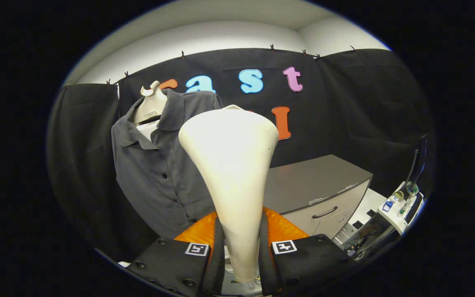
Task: Iron the clothes twice with a garment steamer, once on the left side and once on the right side.
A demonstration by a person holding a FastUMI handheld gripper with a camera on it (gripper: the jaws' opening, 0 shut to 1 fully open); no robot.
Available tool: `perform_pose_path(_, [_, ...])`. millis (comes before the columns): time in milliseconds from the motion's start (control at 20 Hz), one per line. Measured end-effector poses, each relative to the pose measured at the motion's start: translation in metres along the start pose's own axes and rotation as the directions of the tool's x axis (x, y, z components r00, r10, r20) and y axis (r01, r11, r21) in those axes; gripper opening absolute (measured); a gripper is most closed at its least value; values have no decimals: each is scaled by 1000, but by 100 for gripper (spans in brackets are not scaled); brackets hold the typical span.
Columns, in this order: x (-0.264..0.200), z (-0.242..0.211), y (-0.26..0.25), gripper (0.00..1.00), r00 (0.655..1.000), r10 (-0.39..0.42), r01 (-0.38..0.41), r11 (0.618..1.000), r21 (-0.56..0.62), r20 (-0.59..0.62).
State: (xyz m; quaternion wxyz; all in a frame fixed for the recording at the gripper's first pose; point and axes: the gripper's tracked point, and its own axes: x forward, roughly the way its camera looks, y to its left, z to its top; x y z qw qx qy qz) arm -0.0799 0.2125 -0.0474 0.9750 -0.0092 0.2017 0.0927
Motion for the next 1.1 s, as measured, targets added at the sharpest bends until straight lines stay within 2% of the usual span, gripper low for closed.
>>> perform_pose_path(700, [-6,14,-26,42,999,-44,43,999,25,31])
perform_pose_path(1100, [1,15,-23,42,999,-48,47,999,18,25])
